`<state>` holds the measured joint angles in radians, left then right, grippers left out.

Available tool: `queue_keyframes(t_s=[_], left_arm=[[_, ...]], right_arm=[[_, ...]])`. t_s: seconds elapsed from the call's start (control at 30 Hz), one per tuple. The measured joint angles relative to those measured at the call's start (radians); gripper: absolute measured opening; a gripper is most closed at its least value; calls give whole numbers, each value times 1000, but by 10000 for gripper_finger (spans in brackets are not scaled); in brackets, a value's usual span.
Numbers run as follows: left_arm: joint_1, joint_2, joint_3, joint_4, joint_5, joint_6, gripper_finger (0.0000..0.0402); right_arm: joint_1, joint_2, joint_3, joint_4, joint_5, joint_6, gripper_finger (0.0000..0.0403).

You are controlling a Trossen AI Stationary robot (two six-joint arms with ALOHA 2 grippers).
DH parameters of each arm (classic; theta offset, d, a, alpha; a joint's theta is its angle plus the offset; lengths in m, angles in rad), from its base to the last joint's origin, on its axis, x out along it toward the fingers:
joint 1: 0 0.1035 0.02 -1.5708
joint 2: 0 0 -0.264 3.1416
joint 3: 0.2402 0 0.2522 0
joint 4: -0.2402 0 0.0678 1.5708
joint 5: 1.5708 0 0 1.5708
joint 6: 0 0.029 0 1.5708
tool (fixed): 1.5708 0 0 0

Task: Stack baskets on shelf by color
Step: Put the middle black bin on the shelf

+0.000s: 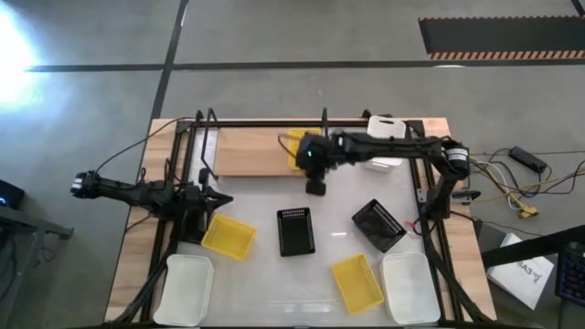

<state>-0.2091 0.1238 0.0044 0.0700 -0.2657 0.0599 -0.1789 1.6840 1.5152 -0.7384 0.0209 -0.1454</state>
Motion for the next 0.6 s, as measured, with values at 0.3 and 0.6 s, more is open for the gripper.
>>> queue_keyframes(t_s=[0.3, 0.6], left_arm=[[0, 0, 0, 0, 0, 0, 1], [0, 0, 0, 0, 0, 0, 1]], right_arm=[[216, -219, -401, 408, -3, 137, 56], [379, -327, -609, 559, -131, 233, 52]])
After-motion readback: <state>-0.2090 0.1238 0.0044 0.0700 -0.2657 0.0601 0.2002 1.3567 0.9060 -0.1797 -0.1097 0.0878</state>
